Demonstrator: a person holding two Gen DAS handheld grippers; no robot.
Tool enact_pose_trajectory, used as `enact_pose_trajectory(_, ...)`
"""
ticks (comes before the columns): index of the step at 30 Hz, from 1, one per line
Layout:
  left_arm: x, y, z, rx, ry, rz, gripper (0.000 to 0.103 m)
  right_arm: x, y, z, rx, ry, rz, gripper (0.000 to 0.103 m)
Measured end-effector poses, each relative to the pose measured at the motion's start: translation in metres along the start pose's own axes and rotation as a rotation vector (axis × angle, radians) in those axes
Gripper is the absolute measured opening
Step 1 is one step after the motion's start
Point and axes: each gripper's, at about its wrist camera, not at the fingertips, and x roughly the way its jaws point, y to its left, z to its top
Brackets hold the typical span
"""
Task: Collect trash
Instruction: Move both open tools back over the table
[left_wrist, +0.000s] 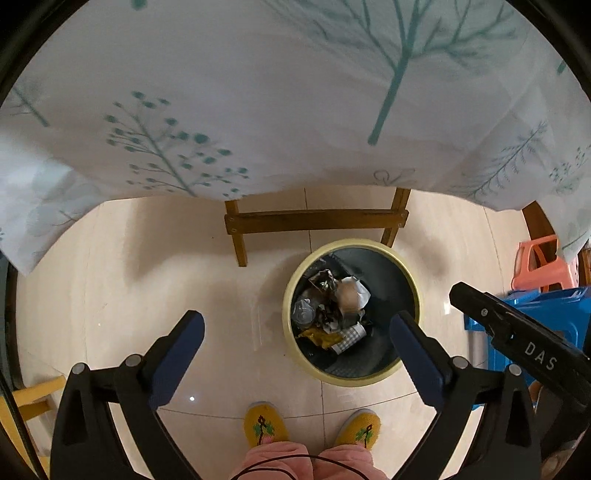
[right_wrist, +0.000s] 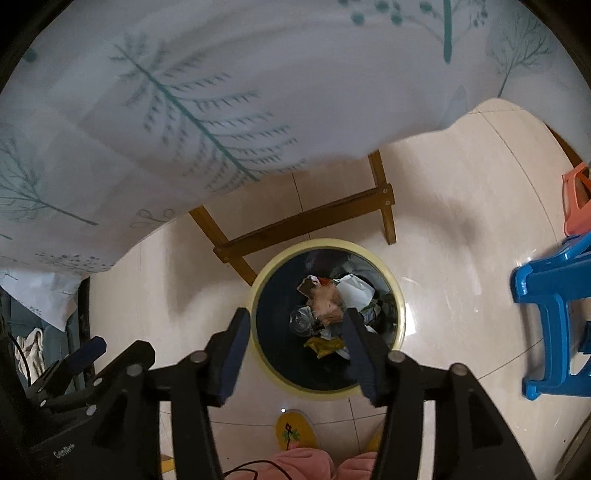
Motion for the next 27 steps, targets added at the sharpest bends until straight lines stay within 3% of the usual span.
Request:
enact_pose_trajectory(5,-0.025,0.002,-0.001,-0.01,-0.006,0.003,0.1,-0.029,0.007,-0.001,0.009,-0.019,-0.005,0.054)
enact_pose_trajectory(12,-0.091,0.0,0.007,-0.007,-0.003,-0.009,0.1,-0.091,0.012,0.002,0.029,-0.04,0.001,0.054)
enact_pose_trajectory(27,-0.252,-0.026,0.018,0.071,-0.113,0.025,0.1,-0.284,0.048,0.026,-0.052,-0.163,0.017,0.054)
